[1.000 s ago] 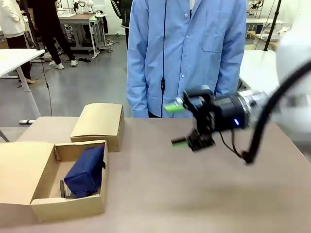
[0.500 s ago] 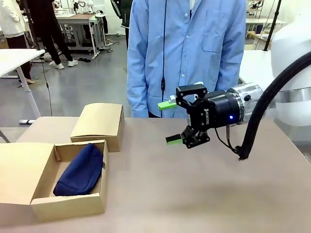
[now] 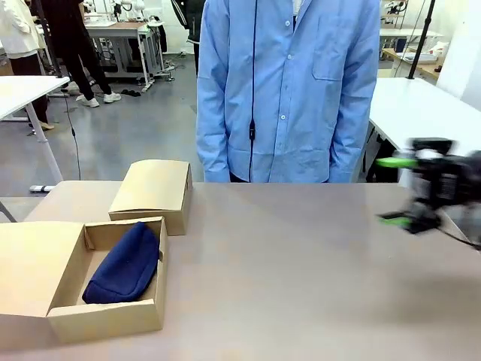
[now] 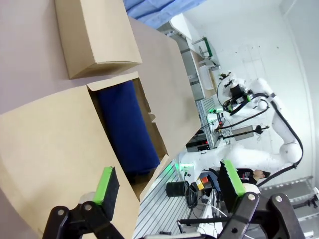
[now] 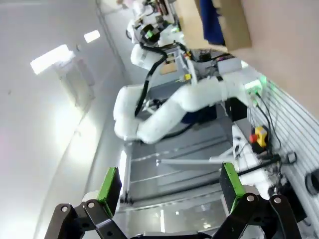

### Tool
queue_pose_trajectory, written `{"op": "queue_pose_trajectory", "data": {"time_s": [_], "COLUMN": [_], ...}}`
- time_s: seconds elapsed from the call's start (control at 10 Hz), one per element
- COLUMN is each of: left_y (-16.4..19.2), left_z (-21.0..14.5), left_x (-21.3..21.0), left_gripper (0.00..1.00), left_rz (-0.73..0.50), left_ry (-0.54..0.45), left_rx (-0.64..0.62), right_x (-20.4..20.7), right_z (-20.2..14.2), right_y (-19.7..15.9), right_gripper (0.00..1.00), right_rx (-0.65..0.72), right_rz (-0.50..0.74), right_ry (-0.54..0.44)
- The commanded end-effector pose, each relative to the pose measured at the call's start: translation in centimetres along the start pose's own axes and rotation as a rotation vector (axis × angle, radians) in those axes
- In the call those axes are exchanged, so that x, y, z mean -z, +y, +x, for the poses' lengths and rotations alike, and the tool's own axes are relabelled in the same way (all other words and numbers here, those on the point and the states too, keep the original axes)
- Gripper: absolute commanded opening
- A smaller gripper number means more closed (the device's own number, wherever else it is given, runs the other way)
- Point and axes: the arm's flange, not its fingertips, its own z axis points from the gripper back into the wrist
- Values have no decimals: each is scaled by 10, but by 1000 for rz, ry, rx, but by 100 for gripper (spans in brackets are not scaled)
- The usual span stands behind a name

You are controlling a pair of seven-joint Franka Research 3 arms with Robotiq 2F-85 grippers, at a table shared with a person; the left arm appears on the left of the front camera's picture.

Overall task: Place items inside the box.
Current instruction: Pick up a Pencil pouch or Stapler and place it inside the Mailer Box closest to the robot.

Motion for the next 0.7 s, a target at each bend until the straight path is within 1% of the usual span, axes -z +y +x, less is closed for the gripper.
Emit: {"op": "queue_pose_trajectory", "data": {"time_s": [0.0, 0.1, 0.2, 0.3, 0.6], "left_y": [-2, -2, -2, -2, -2], "left_z": [1, 1, 1, 1, 1], "left_x": [0, 0, 0, 0, 0], "left_gripper": [100, 100, 100, 100, 100], "left_rz": [-22, -22, -22, -22, -22], "left_ry": [-18, -18, -18, -18, -18], "left_rx": [19, 19, 19, 19, 19], "right_x": [-89, -122, -137, -96, -96], "right_z": [-9, -13, -19, -42, -42], "right_y": [-33, -55, -71, -41, -41], "right_gripper": [100, 100, 100, 100, 100], "right_rx": [-82, -97, -177, -32, -32], "right_rz": [42, 75, 156, 62, 62], "right_ry": [17, -31, -76, -40, -40]}}
